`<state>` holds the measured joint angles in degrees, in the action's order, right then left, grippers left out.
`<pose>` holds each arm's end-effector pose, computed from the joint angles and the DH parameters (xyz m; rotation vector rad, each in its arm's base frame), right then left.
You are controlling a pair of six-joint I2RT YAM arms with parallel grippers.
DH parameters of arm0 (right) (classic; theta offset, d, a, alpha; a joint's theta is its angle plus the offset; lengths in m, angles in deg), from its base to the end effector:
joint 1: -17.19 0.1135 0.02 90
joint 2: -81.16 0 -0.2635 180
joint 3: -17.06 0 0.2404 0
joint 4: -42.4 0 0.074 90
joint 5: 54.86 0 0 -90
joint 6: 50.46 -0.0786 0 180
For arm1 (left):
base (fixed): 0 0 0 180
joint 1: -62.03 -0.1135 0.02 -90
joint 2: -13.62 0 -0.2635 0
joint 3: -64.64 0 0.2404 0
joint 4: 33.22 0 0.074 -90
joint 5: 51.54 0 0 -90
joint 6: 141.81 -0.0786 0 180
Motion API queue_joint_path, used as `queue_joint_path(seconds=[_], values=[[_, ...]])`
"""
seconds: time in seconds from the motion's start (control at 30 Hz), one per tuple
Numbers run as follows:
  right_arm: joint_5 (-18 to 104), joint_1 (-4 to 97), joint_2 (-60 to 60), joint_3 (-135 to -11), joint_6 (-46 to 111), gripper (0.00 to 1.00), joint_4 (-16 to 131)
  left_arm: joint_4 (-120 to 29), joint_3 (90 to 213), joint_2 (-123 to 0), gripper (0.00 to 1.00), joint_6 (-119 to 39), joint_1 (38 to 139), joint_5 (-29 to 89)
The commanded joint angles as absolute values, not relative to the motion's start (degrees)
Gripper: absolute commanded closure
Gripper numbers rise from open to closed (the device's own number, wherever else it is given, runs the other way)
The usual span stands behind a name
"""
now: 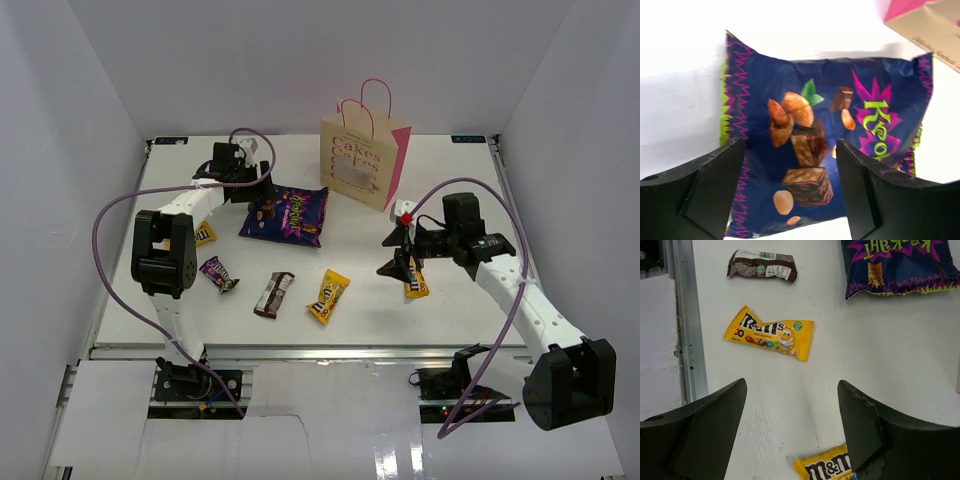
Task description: Place the snacks into the paper bag
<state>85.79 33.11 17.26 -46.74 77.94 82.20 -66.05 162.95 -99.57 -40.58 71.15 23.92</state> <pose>0.2136 0.1241 0.2703 -1.3221 1.5964 0.7550 0.4482 -0.0919 0.1830 0.0748 2.4200 -0.4689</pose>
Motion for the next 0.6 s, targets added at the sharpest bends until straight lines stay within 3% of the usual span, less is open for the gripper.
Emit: queue_joint_path(seconds=[0.0, 0.13, 0.23, 0.27, 0.3, 0.4, 0.57], values=[[88.31, 33.71, 15.43, -46.00, 73.48, 0.21, 77.78, -65.43, 163.13, -100.46, 0.17, -40.38, 70.82, 19.39], [86.30, 35.72, 11.91, -47.23, 67.52, 0.22, 75.23, -65.43, 160.57, -101.25, 0.23, -39.50, 70.38, 19.39], [79.28, 38.09, 9.19, -48.28, 60.25, 0.23, 71.11, -65.52, 159.52, -101.52, 0.34, -39.24, 70.11, 18.43], [76.30, 38.71, 7.70, -48.46, 56.89, 0.23, 69.18, -65.69, 159.34, -101.52, 0.39, -39.15, 70.03, 17.81], [69.05, 39.42, 6.73, -49.51, 53.64, 0.24, 67.50, -65.78, 159.08, -101.52, 0.52, -39.15, 69.76, 16.76], [59.35, 41.96, 0.76, -53.89, 41.60, 0.25, 65.30, -66.05, 156.80, -101.17, 0.73, -39.33, 69.50, 13.42], [51.84, 44.52, -9.51, -59.88, 27.52, 0.18, 62.84, -65.26, 149.68, -96.26, 0.83, -40.47, 69.32, 9.02]])
